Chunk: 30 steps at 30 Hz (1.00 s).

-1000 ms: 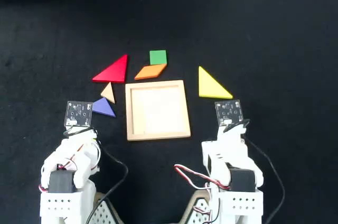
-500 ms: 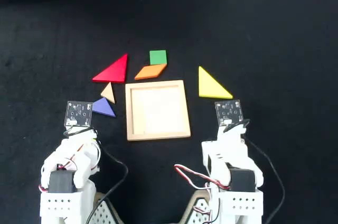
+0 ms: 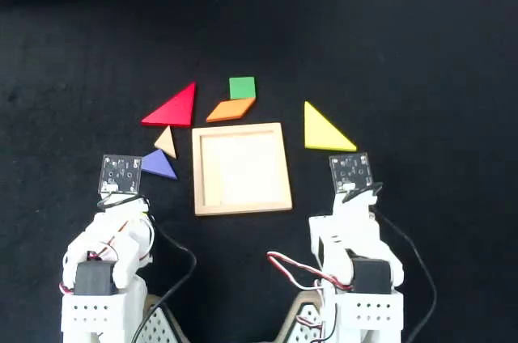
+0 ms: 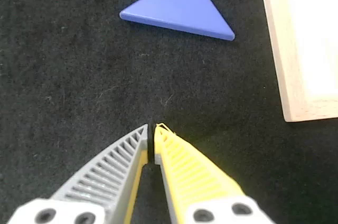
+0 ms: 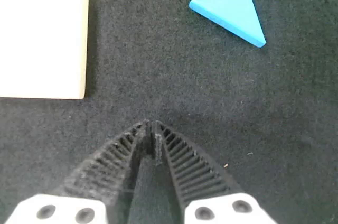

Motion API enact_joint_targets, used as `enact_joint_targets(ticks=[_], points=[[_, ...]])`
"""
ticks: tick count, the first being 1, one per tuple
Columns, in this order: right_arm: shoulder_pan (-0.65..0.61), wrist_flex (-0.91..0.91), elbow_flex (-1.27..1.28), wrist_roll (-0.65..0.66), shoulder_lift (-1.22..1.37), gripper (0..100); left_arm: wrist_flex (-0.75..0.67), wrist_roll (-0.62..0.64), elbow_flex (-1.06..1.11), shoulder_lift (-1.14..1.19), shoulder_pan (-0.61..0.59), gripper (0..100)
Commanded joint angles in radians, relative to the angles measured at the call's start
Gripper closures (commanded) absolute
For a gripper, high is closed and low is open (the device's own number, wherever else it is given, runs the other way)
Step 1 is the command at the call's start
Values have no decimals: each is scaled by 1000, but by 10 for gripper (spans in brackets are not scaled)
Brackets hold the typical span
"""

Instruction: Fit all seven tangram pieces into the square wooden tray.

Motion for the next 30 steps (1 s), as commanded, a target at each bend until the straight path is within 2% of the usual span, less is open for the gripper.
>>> enact_joint_targets(ticks=[1,9,23,26,28,30], points=[[-9,-3,-1,-8,-67,987,-2,-5,19,-6,-18,970],[-9,-3,-1,-8,-67,987,-2,-9,19,-6,-10,970],[-14,-3,-1,-8,-67,987,-2,-5,19,-6,194,970],[-14,-5,-2,0,-70,987,-51,-5,8,-6,237,970],[-6,-57,-47,0,-70,987,-117,-3,-96,-8,189,970],[29,-126,-154,2,-68,987,-147,-3,-335,-8,84,970]])
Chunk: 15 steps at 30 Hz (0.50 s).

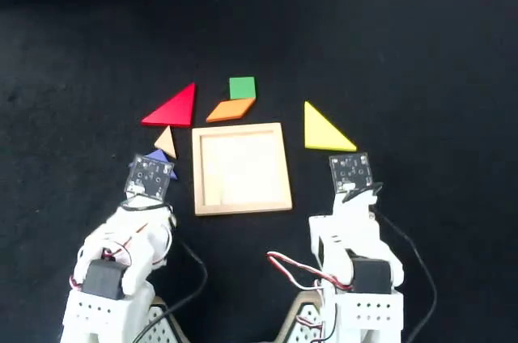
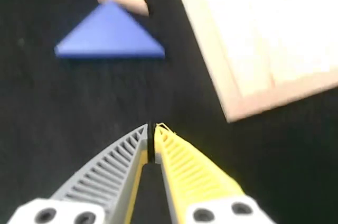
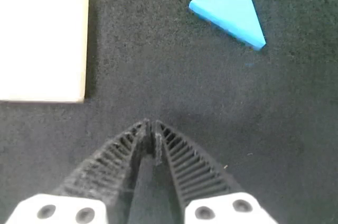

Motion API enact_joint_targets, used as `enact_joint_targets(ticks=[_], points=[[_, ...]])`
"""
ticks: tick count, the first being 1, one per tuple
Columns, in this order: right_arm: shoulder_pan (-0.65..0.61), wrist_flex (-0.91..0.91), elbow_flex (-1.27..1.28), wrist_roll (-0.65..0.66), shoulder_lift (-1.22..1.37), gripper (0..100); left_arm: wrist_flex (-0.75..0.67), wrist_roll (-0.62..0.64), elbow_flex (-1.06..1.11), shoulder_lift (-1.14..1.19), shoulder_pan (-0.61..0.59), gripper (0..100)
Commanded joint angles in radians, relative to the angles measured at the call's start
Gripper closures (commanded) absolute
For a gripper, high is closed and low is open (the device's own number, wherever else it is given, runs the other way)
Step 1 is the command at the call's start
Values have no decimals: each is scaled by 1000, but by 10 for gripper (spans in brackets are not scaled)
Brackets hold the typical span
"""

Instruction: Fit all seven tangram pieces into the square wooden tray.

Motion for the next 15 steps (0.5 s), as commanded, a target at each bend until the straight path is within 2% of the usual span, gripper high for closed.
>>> enact_joint_targets(ticks=[1,3,6,10,15], points=[[49,-126,-203,-3,-68,987,-98,-2,-455,-8,-174,970],[68,-212,-323,-6,-68,987,-133,-2,-650,-6,-236,970],[66,-330,-390,-5,-68,987,-123,-8,-757,-6,-222,970],[72,-408,-377,0,-68,987,49,-11,-796,-9,-268,970],[71,-413,-358,0,-68,987,48,-11,-797,-9,-366,970]])
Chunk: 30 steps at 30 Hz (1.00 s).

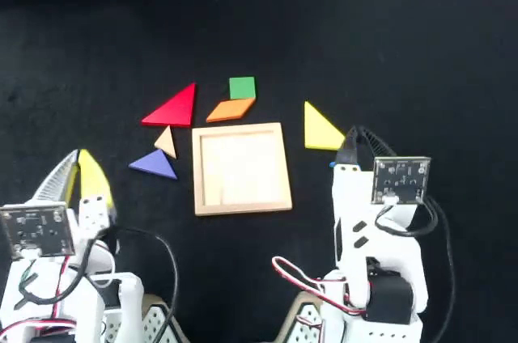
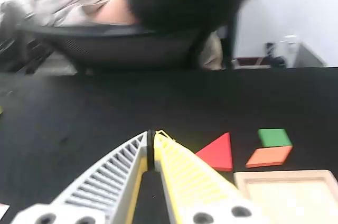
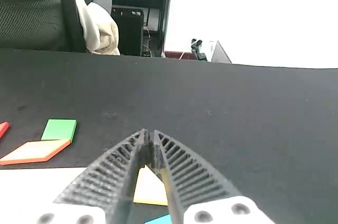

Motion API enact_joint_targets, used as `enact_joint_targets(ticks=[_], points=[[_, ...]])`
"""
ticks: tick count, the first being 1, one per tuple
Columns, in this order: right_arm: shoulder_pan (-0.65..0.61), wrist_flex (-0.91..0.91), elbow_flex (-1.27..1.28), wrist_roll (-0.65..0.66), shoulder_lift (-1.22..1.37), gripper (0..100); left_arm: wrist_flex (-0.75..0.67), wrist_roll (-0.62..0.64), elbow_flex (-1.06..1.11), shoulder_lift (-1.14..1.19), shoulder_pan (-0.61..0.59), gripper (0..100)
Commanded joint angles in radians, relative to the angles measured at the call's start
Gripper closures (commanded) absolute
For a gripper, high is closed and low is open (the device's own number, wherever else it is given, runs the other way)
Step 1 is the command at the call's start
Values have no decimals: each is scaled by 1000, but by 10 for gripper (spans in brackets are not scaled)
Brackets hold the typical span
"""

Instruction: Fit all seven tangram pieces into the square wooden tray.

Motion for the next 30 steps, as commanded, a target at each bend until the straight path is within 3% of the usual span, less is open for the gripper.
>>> enact_joint_targets(ticks=[1,7,10,14,18,25,30], points=[[18,-29,-28,2,-68,987,-25,-9,-50,-2,-64,970],[18,-29,-28,2,-68,987,-78,-11,-51,0,-27,970],[21,-26,-30,2,-68,987,-86,-94,-35,5,4,970],[9,3,-62,51,-48,984,-167,-107,25,71,16,970],[-118,37,-125,135,120,919,-215,-106,10,328,-1,970],[-143,-29,-337,133,588,883,-141,-141,-318,980,30,960],[-152,-48,-456,133,967,883,-8,-218,-611,1355,113,827]])
